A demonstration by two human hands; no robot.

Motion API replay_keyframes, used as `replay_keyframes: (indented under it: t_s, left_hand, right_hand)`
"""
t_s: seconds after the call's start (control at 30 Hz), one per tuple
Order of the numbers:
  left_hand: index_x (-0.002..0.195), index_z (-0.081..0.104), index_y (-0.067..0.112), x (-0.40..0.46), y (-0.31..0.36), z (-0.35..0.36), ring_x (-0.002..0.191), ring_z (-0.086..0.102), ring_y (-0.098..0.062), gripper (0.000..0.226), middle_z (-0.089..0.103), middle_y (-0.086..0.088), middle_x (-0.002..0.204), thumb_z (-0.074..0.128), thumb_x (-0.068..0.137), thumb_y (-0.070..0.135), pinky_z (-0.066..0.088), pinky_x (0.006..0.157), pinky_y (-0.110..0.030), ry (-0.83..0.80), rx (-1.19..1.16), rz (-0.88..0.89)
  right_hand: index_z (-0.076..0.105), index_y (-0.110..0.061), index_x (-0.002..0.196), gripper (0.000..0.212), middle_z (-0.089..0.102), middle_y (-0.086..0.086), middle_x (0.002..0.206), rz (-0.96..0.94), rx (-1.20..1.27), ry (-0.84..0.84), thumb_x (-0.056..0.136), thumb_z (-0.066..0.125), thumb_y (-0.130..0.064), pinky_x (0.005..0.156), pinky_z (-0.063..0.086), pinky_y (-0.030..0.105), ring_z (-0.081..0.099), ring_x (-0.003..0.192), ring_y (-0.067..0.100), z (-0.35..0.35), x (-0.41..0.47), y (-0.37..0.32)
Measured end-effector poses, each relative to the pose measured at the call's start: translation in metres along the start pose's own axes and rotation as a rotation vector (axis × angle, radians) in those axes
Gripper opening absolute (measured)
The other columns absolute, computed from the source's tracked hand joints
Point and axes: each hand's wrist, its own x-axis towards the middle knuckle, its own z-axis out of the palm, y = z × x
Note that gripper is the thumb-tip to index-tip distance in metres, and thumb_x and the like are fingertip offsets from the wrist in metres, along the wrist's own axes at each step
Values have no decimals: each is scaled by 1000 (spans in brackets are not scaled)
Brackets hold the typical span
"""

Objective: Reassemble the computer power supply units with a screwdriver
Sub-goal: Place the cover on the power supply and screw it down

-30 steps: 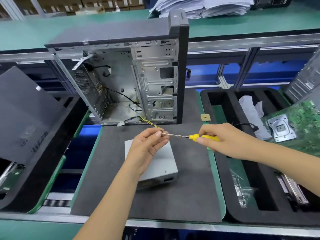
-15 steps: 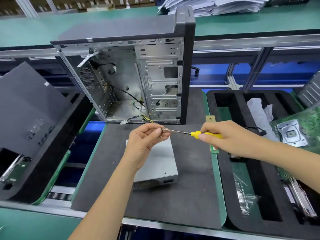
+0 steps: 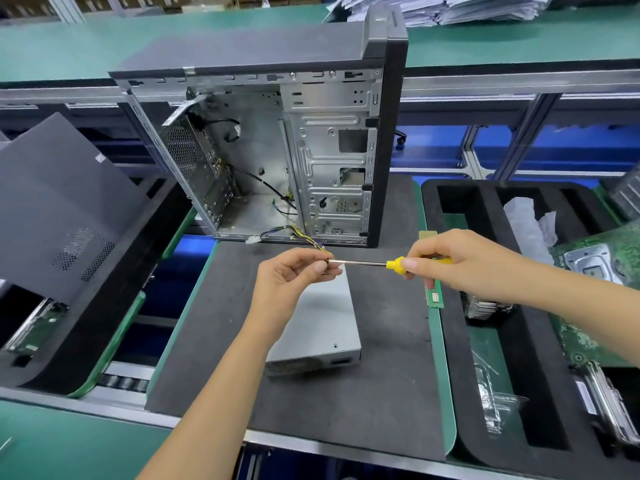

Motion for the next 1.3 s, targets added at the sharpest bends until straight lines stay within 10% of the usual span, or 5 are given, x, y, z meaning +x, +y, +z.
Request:
replay_keyframes:
  t_s: [0.23,0.33,0.43,1.3]
  left_hand:
    - [120,65,9,-6,2,-11,112,66,-23,36,71,-10,116,71,84,8,52,97,-35,-80,149,-33]
    - [155,18,24,-8,-7,-26,150,4,-5,111,10,7,163,85,69,43,6,123,-31,-454,890,-164]
    - [152,-21,23,-14,-22,-31,141,-37,-11,143,-34,2,156,75,59,73,-19,118,-39,-682,1464,-102]
    - [155,-9,20,-18,-27,-27,147,-24,-19,136,-19,-8,162,74,60,71,-13,119,-47,-579,1502,-37]
  right_hand:
    - [67,-34,75,27,63,-7,68,-14,-20,-15,87,50,-50,51,38,14,46,50,2,-1,2,0]
    - [67,-30,75,29,62,-6,63,-4,-76,-92,86,51,-52,49,36,11,45,47,1,0,-2,2]
    - [63,-27,76,34,56,-4,60,-11,-335,-211,87,49,-56,52,38,17,46,52,6,7,-7,4]
    - [37,-30,62,43,45,-8,64,-142,-913,-338,94,36,-58,57,37,29,47,63,16,32,9,-44]
